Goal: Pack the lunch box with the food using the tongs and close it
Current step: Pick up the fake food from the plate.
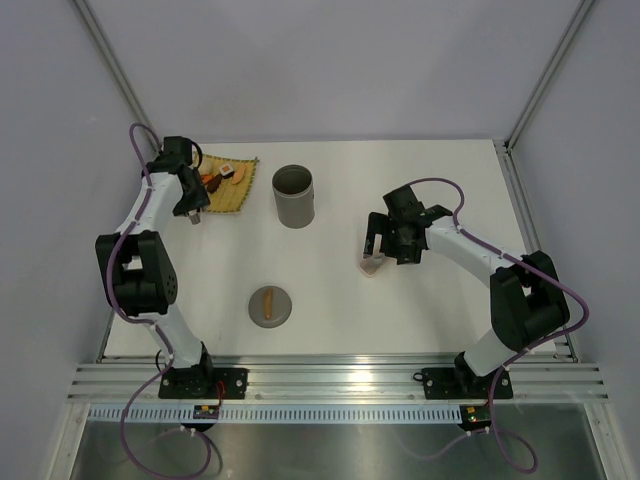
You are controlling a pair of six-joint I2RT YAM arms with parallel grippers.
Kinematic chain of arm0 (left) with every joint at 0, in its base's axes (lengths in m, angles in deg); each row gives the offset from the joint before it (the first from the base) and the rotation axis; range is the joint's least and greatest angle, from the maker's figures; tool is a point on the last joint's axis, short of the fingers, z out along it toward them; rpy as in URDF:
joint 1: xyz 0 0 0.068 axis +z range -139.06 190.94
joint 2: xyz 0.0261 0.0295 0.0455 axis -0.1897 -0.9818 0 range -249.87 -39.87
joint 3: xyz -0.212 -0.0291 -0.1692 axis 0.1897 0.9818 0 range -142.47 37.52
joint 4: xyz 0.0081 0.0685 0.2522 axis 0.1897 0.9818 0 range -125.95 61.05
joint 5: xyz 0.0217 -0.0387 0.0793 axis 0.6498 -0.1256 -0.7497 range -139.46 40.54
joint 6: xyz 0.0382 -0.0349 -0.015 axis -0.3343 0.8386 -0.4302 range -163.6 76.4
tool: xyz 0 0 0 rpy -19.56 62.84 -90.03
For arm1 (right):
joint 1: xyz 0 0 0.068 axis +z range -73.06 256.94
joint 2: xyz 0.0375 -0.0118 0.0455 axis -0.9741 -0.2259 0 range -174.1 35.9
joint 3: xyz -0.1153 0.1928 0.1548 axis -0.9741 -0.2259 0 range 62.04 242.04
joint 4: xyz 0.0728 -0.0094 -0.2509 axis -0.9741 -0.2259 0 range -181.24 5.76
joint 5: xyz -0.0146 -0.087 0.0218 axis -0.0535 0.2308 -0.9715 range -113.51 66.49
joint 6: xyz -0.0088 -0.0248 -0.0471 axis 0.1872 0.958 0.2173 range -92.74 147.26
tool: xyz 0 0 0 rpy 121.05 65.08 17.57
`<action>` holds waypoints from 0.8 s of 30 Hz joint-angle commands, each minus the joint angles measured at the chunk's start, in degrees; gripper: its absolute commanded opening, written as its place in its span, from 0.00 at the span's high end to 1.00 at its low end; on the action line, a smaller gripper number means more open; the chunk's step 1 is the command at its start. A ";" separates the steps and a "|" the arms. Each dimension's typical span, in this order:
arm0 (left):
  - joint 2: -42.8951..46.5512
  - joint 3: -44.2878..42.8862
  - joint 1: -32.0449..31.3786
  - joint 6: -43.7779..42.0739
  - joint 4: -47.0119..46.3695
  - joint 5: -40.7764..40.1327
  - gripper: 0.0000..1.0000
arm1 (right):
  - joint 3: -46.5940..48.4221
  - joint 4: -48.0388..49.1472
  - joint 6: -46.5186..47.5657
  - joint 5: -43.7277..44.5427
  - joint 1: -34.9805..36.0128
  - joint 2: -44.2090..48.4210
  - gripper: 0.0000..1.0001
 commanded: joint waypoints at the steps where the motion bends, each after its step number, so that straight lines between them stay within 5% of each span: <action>1: -2.21 -4.09 0.93 -1.08 -2.83 0.91 0.51 | 2.16 0.38 0.02 -0.28 0.59 0.21 0.00; 24: -8.28 -9.18 1.72 -0.91 -2.31 4.16 0.45 | 3.57 -0.23 -0.33 -0.63 0.59 -1.64 0.01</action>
